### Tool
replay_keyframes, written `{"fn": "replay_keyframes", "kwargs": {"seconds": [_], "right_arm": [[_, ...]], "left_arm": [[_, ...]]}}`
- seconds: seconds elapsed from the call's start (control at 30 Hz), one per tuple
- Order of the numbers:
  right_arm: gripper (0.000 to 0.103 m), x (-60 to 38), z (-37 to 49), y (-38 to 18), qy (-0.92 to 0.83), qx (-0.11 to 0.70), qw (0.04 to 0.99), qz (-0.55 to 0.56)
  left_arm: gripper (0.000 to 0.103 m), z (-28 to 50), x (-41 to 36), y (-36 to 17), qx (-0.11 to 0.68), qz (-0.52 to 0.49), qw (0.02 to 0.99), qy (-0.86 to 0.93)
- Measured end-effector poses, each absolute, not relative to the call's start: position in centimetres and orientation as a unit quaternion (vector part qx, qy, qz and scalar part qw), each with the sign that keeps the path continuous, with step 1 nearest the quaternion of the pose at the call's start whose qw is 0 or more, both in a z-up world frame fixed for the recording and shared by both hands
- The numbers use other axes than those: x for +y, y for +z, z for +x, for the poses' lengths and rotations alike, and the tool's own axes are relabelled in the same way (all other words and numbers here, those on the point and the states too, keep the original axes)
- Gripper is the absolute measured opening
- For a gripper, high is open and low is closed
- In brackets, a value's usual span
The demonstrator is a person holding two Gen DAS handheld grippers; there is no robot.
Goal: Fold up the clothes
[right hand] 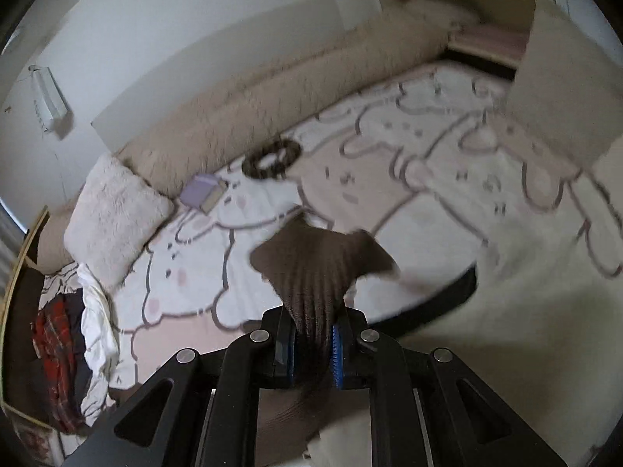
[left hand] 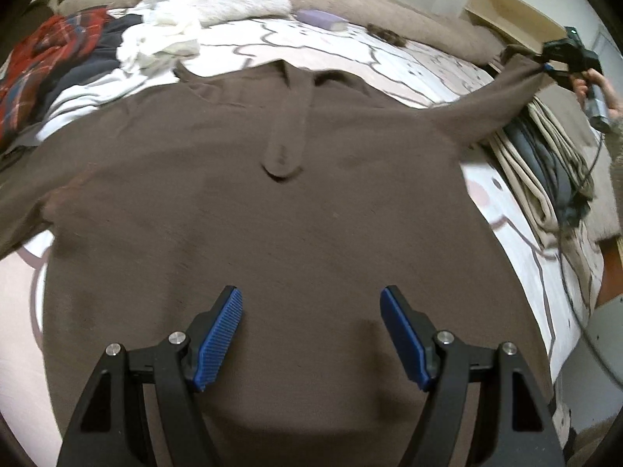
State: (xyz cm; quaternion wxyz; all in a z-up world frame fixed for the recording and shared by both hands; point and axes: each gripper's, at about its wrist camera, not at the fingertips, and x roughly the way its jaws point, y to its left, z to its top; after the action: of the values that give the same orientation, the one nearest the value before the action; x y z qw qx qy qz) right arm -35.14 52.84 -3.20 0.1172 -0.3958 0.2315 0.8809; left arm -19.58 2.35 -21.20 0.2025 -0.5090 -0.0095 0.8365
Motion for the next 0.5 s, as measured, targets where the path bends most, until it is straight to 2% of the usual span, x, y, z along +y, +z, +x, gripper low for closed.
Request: {"fn": "replay_keyframes", "kwargs": {"seconds": [0.17,0.37,0.5], "right_arm": [[0.014,47.3,-34.0,-1.3,0.908,0.204,0.043,-0.364],[0.014,31.8,-28.9,5.3,0.937,0.082,-0.193,-0.280],[0.014,20.9,-24.7,3.6,0.904,-0.013,-0.331,-0.271]], "left_arm": [[0.073,-19.3,1.0,-20.0,-0.032,-0.504,0.207,0.838],[0.073,-19.0,-4.8,-17.3,-0.116,-0.476,0.179,0.853],[0.073,-17.2,-8.1,-16.9,-0.148,-0.470,0.158,0.856]]}}
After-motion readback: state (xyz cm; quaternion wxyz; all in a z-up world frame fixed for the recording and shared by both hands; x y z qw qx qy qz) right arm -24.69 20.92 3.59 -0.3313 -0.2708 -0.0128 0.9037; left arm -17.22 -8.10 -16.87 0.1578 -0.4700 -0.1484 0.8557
